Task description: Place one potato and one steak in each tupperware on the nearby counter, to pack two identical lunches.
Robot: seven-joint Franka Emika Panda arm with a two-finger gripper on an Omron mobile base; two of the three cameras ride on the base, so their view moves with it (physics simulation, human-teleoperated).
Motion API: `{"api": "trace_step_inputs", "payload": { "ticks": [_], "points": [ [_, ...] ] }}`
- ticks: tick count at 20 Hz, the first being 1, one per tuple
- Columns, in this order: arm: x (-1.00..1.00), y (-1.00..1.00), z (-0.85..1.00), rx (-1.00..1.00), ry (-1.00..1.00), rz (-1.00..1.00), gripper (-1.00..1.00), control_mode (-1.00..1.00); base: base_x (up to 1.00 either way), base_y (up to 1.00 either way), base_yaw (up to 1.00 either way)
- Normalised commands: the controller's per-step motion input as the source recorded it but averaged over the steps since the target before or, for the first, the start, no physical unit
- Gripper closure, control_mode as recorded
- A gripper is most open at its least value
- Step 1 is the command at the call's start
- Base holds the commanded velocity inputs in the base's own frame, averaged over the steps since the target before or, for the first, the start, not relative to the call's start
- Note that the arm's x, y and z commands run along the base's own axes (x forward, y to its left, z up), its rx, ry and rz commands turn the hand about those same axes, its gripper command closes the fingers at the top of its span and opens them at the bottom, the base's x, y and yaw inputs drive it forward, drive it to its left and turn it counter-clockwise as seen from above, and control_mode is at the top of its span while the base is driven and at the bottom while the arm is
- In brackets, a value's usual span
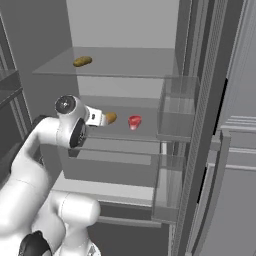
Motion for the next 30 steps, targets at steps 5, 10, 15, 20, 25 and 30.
{"api": "trace_step_inputs", "payload": {
  "ticks": [5, 10, 15, 20, 25, 30],
  "points": [
    [0.76, 0.00, -0.38, 0.00, 0.08, 0.00, -1.00, -1.00, 0.00, 0.00, 0.00],
    [0.83, 0.00, -0.38, 0.00, 0.10, 0.00, -1.00, -1.00, 0.00, 0.00, 0.00],
    [0.76, 0.00, -0.32, 0.00, 0.09, 0.00, -1.00, -1.00, 0.00, 0.00, 0.00],
    [0.68, 0.00, -0.31, 0.00, 0.06, 0.00, -1.00, -1.00, 0.00, 0.00, 0.00],
    [0.63, 0.00, -0.38, 0.00, 0.01, -0.01, -1.00, -1.00, 0.00, 0.00, 0.00],
    [0.63, 0.00, -0.36, 0.00, 0.03, -0.01, -1.00, -1.00, 0.00, 0.00, 0.00]
  ]
}}
